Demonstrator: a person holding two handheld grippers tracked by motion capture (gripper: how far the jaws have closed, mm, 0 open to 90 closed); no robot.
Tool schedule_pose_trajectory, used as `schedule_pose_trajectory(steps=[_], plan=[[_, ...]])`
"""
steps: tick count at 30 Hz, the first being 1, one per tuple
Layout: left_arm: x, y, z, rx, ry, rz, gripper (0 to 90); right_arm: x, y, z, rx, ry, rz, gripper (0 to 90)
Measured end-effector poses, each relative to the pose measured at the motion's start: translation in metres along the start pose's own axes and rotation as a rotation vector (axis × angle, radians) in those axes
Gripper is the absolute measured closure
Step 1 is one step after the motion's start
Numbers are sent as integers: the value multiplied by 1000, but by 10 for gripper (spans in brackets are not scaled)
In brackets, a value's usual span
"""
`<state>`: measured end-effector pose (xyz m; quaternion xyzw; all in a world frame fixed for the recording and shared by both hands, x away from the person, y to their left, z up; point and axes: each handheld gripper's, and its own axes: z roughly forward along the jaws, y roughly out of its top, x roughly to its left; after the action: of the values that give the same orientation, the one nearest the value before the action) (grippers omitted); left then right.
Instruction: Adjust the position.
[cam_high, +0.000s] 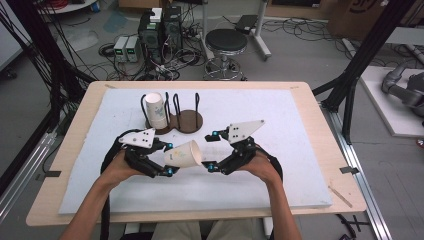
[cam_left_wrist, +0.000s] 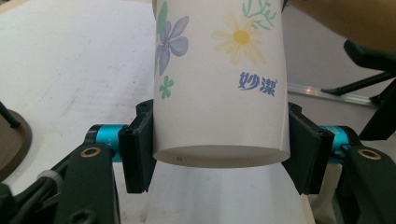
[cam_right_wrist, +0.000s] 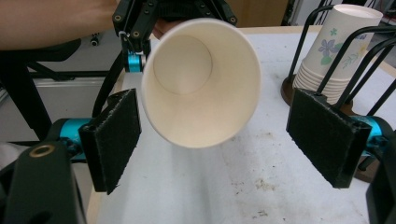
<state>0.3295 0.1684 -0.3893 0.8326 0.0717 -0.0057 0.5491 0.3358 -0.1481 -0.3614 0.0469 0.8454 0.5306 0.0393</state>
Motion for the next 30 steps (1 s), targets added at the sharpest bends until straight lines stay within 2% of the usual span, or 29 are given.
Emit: schedule_pose_trajectory(steps=[3,11,30], plan=[[1,-1,-1,3,1,-1,359,1,-2,0,-11,3,4,182],[2,-3,-4,-68,-8,-4,359,0,-5,-1,-50,10,15,182],[5,-4,-1,-175,-18,-3,359,0,-3,7,-107,33,31,182]])
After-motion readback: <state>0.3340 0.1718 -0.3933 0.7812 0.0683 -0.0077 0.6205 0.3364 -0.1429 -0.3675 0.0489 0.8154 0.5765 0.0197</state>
